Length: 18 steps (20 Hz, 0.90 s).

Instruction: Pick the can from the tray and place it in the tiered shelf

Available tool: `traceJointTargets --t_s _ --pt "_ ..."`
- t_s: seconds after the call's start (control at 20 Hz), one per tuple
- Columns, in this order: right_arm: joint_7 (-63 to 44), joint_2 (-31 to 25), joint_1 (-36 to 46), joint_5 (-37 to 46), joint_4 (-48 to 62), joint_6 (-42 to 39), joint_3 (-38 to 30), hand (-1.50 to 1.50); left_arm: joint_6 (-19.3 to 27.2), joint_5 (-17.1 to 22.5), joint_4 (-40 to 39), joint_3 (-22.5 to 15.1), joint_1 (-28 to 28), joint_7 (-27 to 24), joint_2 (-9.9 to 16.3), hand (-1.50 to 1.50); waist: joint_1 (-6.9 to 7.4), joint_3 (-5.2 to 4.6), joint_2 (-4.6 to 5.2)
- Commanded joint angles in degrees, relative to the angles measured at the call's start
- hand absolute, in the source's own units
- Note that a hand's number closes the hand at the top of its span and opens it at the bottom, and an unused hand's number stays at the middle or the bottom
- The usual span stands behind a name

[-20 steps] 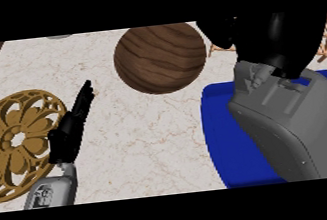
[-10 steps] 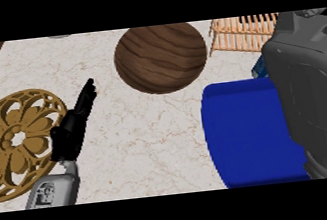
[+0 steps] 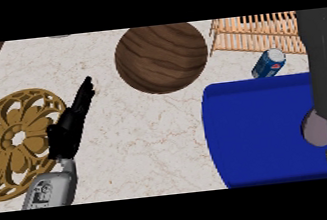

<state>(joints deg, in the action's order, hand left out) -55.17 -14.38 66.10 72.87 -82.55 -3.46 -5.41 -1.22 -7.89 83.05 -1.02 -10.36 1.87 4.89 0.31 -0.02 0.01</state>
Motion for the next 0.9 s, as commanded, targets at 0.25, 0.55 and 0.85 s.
traceJointTargets --t_s 0.25,0.55,0.85 --pt "5.0 -2.8 1.3 3.3 12.1 7.1 0.2 1.50 -1.2 0.3 1.4 -0.1 1.0 0.4 0.4 0.00 0.38 -0.01 0.06" --pt "18.5 -7.9 2.5 1.7 24.4 16.7 -1.4 1.50 1.6 -1.7 -0.6 -1.1 -1.3 0.7 -2.0 0.00 0.70 0.01 0.35" --pt "18.9 -4.4 0.3 -5.3 25.2 31.8 -9.1 1.50 -0.3 -0.6 1.9 -1.3 -1.5 1.9 -1.2 0.00 1.45 0.20 0.47"
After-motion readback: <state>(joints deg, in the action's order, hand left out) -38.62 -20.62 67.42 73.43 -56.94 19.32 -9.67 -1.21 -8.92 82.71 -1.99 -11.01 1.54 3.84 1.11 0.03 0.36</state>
